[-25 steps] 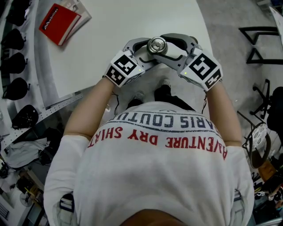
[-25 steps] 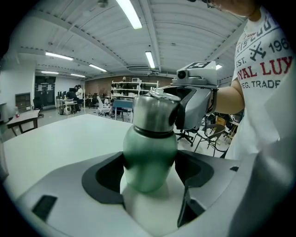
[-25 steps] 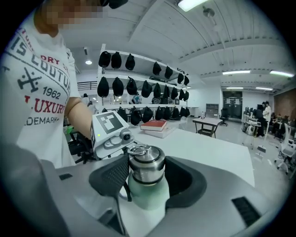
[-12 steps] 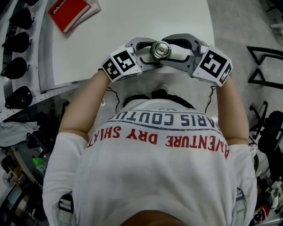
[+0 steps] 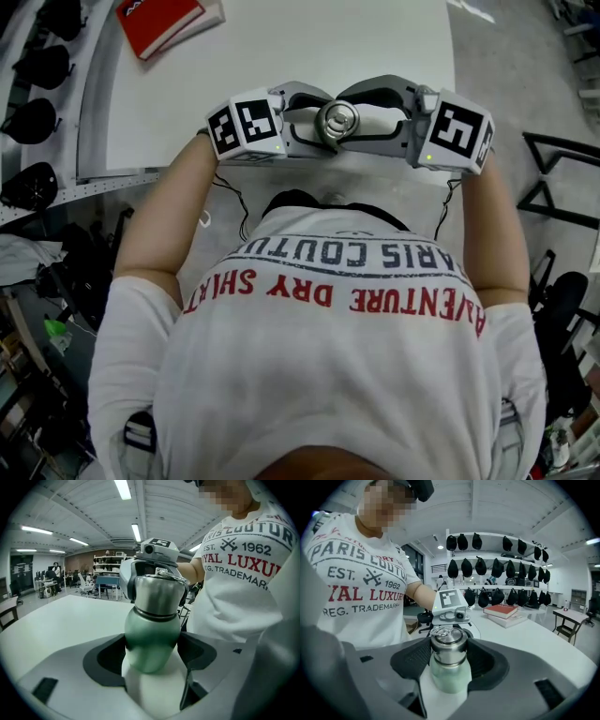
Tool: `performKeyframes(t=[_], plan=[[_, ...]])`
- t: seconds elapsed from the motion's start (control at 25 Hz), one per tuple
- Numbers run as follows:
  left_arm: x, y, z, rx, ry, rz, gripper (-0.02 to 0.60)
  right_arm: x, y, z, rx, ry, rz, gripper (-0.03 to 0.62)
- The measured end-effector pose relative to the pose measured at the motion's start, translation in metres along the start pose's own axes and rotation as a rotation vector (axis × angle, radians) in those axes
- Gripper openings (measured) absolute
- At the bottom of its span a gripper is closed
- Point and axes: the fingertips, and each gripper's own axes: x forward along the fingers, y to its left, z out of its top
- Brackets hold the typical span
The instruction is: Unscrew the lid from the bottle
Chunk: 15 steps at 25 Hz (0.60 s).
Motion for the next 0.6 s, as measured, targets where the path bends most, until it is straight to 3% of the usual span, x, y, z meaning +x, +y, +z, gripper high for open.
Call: performKeyframes(t=[0.28, 0.32, 0.48, 0.6], plan=[[0.004, 0.0, 0.005, 0.002, -0.001, 0.002, 0.364, -0.005, 0.003, -0.002, 0.02, 0.034, 0.016, 0.249], [0.003, 0.0, 0.004, 0.001, -0.004, 0.002, 0.364, -0.003, 0.002, -0.001, 0.032, 0.043, 0.006, 0.282], [-0.002, 0.001, -0.001, -0.008, -0.01, 0.012, 0.364, 0.005, -0.001, 0.006, 0.072, 0.037, -0.063, 0.316], [-0.003, 0.001, -0.001, -0.019, -0.024, 0.038, 0.364, -0.002, -0.004, 0.016, 0.123, -0.013, -0.191, 0.316]])
